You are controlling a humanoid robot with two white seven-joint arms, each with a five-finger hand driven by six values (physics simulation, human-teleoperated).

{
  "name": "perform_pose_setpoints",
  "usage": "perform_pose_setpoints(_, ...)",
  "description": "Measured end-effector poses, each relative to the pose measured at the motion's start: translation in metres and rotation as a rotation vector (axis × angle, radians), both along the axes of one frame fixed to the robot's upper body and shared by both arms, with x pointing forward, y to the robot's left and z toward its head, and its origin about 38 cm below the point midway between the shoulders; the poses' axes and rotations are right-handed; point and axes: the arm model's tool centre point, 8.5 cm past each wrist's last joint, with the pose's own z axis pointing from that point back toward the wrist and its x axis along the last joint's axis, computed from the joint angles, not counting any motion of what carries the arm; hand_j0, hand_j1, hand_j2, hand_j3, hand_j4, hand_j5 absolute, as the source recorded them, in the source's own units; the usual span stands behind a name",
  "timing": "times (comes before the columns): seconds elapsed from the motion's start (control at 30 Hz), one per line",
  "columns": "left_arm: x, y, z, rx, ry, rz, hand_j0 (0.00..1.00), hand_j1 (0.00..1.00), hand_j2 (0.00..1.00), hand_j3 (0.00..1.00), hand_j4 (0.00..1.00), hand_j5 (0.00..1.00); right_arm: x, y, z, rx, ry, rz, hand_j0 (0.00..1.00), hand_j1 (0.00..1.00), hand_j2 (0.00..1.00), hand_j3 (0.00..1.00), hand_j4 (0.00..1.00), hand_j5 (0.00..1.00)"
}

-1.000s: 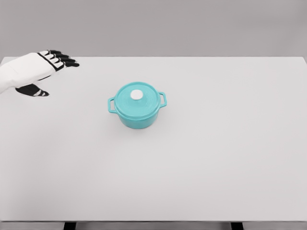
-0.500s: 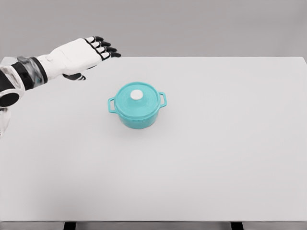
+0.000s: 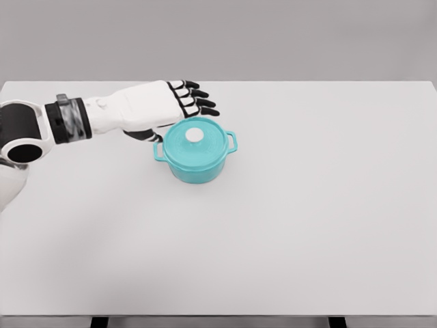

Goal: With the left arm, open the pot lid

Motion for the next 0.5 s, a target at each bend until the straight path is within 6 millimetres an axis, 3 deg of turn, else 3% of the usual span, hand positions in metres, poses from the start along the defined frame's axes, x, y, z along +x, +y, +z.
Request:
perform_pose_setpoints(0.1,0.004,0.0,0.002,0.012,-0.007,0.007,1.0,1.0,1.0,1.0,1.0,1.0,0.0,0.0,0.0,0.0,0.0,0.0,1.0,1.0,1.0,1.0,1.0,1.0)
perform_pose_setpoints(0.2,0.013,0.003,-0.009,0.035,0.012,0.04,1.0,1.0,1.0,1.0,1.0,1.0,0.0,0.0,0.0,0.0,0.0,0.0,1.0,1.0,1.0,1.0,1.0,1.0)
perform_pose_setpoints(0.5,0.025,-0.016,-0.024,0.053,0.033,0.044,1.0,1.0,1.0,1.0,1.0,1.0,0.0,0.0,0.0,0.0,0.0,0.0,1.0,1.0,1.0,1.0,1.0,1.0)
